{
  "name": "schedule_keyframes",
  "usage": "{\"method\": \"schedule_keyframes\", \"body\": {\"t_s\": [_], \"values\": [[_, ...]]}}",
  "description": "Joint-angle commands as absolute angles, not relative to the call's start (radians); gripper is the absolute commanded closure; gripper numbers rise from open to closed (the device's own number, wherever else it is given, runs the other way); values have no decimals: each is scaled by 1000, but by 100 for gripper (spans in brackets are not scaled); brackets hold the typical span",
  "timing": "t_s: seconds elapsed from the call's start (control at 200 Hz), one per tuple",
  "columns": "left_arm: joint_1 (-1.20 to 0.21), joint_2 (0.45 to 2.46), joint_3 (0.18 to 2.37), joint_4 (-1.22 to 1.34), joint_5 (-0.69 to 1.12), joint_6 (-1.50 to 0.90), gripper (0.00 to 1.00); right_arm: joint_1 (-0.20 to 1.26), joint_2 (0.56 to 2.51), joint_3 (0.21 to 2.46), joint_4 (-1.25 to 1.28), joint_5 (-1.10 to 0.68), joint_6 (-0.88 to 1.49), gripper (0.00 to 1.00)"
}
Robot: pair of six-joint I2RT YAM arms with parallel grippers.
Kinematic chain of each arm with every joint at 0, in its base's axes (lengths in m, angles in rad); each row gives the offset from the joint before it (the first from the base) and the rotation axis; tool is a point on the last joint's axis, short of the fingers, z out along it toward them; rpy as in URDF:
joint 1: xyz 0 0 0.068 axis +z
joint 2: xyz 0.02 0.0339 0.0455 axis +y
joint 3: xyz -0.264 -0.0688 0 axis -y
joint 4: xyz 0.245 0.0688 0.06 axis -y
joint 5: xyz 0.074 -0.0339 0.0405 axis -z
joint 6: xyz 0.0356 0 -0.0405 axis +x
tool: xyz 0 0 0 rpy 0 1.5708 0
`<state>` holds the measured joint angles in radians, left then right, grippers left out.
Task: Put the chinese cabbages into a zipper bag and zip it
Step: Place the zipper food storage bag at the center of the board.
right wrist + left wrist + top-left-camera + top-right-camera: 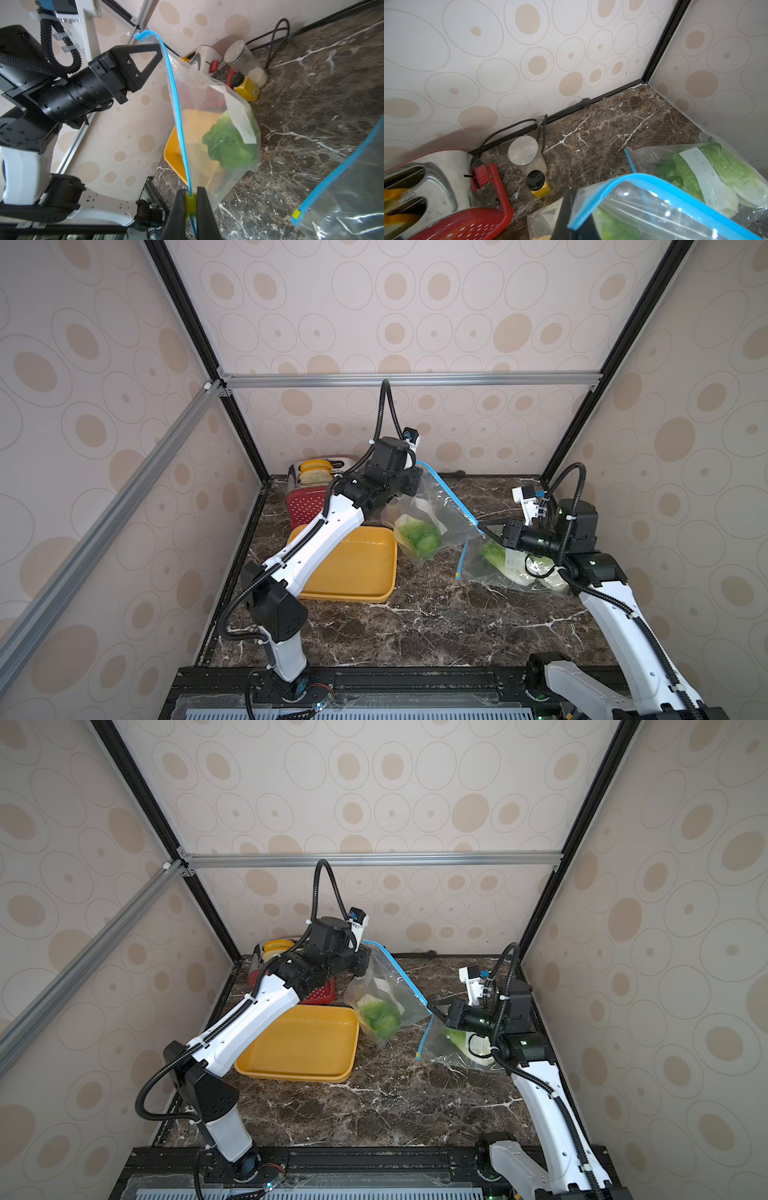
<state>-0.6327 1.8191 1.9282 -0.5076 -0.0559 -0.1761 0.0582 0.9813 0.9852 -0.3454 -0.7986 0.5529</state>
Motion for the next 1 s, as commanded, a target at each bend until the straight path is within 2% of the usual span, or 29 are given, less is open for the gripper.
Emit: {"method": "schedule_keyframes", "body": {"t_s": [0.0, 0.045, 0.075, 0.135, 0.19, 0.26, 0.335, 0.411, 0.516, 0.596, 0.651, 0.751, 0.826, 0.891, 0.996], "values": [[-595, 1917, 1987, -466, -40, -248, 95, 27, 960, 959, -413, -642, 577, 100], [-597, 1953, 1988, -455, -3, -269, 93, 9, 960, 931, -432, -613, 596, 100], [-597, 1972, 1990, -446, 24, -273, 87, -4, 957, 903, -423, -609, 606, 100], [-600, 2003, 1999, -441, 63, -272, 61, -38, 944, 868, -421, -574, 616, 100], [-602, 2009, 2015, -463, 68, -270, 41, -68, 935, 857, -425, -521, 603, 100], [-601, 1980, 2025, -489, 48, -254, 21, -106, 938, 869, -455, -429, 584, 100], [-599, 1908, 1994, -498, -14, -236, 2, -121, 971, 885, -448, -341, 564, 95], [-592, 1813, 1925, -489, -67, -228, 1, -124, 1037, 929, -448, -276, 536, 94], [-578, 1648, 1759, -474, -180, -219, 1, -142, 1119, 998, -456, -220, 522, 80], [-558, 1499, 1578, -456, -323, -232, 1, -143, 1131, 1041, -502, -178, 467, 58], [-523, 1392, 1442, -450, -417, -255, 1, -144, 1108, 1042, -531, -106, 414, 46], [-400, 1220, 1197, -450, -551, -322, 1, -147, 1050, 1002, -545, 79, 325, 23], [-296, 1136, 1035, -441, -688, -368, 1, -149, 1024, 927, -479, 174, 289, 1], [-186, 1077, 920, -396, -689, -378, 1, -149, 1027, 860, -399, 197, 265, 0], [-63, 1052, 694, -147, -670, -274, 1, -149, 1035, 732, -216, 230, 226, 0]]}}
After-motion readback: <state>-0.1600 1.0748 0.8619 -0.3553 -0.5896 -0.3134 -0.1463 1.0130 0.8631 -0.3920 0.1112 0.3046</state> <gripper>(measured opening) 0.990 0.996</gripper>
